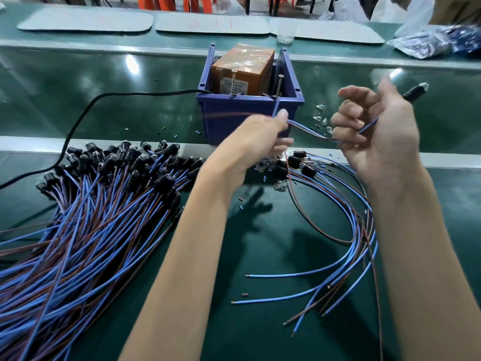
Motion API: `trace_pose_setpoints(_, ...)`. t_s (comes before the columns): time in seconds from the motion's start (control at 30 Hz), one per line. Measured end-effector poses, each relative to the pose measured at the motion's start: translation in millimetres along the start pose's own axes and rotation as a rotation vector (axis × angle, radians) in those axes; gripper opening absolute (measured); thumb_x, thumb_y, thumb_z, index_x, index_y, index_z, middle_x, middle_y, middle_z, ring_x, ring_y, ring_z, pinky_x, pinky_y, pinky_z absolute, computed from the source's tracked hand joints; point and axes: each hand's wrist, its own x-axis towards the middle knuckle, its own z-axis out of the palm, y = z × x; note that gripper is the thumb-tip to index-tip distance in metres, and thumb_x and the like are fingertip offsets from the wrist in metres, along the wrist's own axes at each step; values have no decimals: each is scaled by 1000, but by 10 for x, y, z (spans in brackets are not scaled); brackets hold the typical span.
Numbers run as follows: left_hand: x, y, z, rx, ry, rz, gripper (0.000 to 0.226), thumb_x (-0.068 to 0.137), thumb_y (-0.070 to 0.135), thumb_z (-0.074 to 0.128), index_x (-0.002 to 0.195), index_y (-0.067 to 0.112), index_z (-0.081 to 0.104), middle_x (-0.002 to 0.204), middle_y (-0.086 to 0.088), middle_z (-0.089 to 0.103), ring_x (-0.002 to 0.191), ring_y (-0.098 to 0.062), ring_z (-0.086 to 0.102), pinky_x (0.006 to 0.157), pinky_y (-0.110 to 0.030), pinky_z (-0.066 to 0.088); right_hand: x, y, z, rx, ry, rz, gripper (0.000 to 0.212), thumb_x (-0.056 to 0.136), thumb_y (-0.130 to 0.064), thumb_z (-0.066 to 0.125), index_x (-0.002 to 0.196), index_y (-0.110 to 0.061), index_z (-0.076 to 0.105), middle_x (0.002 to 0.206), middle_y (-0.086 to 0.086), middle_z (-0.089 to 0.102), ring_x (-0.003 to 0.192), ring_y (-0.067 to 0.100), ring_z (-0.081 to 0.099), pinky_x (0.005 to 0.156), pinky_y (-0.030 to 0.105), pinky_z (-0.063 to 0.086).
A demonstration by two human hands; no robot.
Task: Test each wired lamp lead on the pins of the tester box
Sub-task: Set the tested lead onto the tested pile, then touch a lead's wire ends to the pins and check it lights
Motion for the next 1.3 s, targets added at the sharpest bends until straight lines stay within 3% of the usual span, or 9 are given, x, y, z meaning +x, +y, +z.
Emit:
trace_pose_setpoints(0.23, -21, 25, -23, -228, 181, 1, 47, 103, 24, 38, 67, 12, 66, 68, 4, 71, 62, -6, 66, 52, -10, 45, 8, -14, -32, -81, -46, 115, 50, 103, -36, 29, 73, -7, 57, 47, -5, 34, 41, 2, 23, 29, 11, 15)
trace_pose_setpoints(0.5, -37, 40, -103, -628, 313, -10, 39, 104, 30, 36, 70, 17, 51, 48, 8, 56, 47, -6, 58, 45, -14, 44, 8, -107, -157, -287, -70, 150, 41, 101, -36, 35, 77, -10, 57, 45, -7, 36, 46, 3, 20, 28, 10, 14)
trace_pose_setpoints(0.6, -26, 25, -127, -632, 321, -4, 40, 104, 35, 33, 69, 20, 46, 43, 10, 46, 43, -6, 49, 42, -14, 38, 6, -103, -191, -416, -49, 108, 34, 99, -32, 44, 78, -11, 60, 48, -8, 37, 43, 1, 22, 30, 9, 14)
trace_pose_setpoints(0.73, -5, 12, -80, -349, 169, 13, 48, 104, 36, 31, 68, 19, 58, 49, 9, 52, 48, -5, 50, 45, -16, 38, -27, -38, -166, -616, -89, -21, 26, 95, -25, 57, 76, -12, 69, 52, -8, 42, 41, 1, 23, 33, 9, 15)
trace_pose_setpoints(0.87, 1, 4, 58, -97, 32, 25, 51, 104, 42, 26, 86, 25, 70, 80, 12, 69, 77, -5, 57, 66, -22, 40, -109, 62, -54, -881, -199, -41, 12, 86, -20, 68, 77, -18, 75, 64, -8, 65, 49, -2, 45, 39, 7, 25)
trace_pose_setpoints(0.97, -20, 0, 166, -65, 24, 26, 43, 102, 43, 31, 91, 27, 70, 82, 12, 70, 71, -3, 59, 68, -22, 42, -152, 157, 44, -839, -273, -27, 11, 84, -1, 68, 84, -12, 70, 59, -10, 68, 51, -6, 56, 43, 2, 33)
trace_pose_setpoints(1.07, -10, -3, 205, -84, 56, 13, 42, 101, 37, 41, 76, 29, 73, 73, 8, 69, 60, -3, 58, 68, -22, 44, -145, 253, 97, -811, -207, -75, 18, 82, 5, 67, 77, -10, 59, 51, -12, 63, 43, -7, 52, 42, 4, 34)
trace_pose_setpoints(1.2, 17, -8, 152, -48, 28, -5, 42, 101, 44, 35, 115, 21, 68, 102, -3, 70, 77, -10, 54, 80, -29, 44, -133, 308, 121, -764, -177, -100, 18, 81, 2, 70, 75, -12, 60, 53, -10, 63, 43, -6, 51, 41, 5, 33)
trace_pose_setpoints(1.3, 41, -25, 102, -21, 25, 5, 46, 102, 46, 32, 113, 21, 69, 86, 4, 67, 72, -7, 54, 76, -26, 44, -149, 368, 151, -735, -181, -85, 21, 84, 3, 66, 70, -12, 60, 53, -3, 61, 41, -5, 49, 40, 4, 32)
